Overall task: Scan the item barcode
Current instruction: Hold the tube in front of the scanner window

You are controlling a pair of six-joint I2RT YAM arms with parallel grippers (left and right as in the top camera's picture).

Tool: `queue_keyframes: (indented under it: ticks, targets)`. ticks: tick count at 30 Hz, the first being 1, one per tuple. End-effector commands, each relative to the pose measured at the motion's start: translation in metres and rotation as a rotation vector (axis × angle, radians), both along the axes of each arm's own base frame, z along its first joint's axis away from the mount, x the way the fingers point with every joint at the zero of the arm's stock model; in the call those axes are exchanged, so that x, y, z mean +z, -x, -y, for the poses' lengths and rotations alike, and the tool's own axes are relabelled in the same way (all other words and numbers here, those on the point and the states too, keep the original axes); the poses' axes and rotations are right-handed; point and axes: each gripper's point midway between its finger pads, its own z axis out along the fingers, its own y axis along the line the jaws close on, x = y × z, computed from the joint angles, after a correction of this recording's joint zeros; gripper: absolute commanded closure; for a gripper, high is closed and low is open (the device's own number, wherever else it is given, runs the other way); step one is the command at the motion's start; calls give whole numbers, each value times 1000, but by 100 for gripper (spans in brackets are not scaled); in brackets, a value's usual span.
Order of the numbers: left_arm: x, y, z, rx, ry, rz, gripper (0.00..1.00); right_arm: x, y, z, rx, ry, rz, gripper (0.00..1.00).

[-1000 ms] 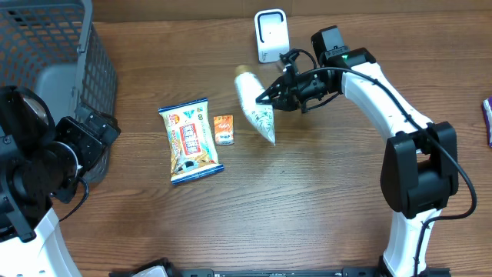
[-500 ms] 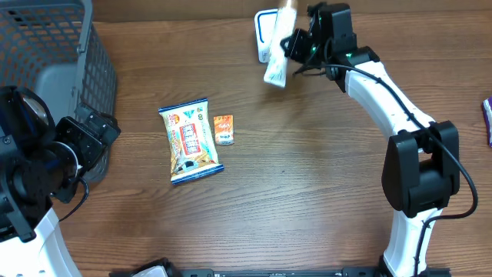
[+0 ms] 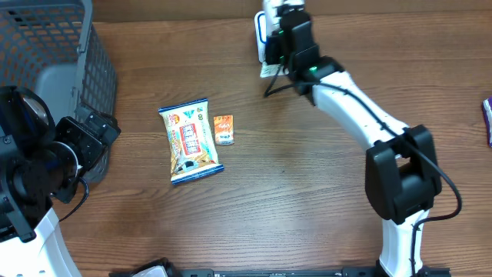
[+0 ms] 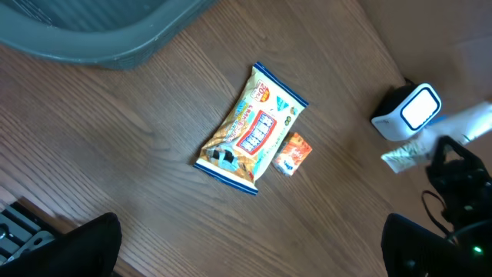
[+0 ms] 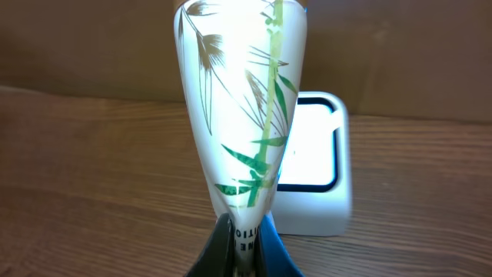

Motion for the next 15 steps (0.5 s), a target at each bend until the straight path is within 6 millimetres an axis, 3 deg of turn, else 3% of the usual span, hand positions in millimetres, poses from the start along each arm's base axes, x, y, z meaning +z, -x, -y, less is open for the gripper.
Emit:
queue_keyframes:
  ticks: [1,8,15]
  targets:
    - [2,1,-1,-2,-7,7,1,19,-12,3,-39,35,79,96]
    - [2,1,-1,-2,-7,7,0,1,-17,10,-88,-17,36,96]
    - [2,1,-1,-2,-7,7,0,5,-19,14,-97,-18,42,96]
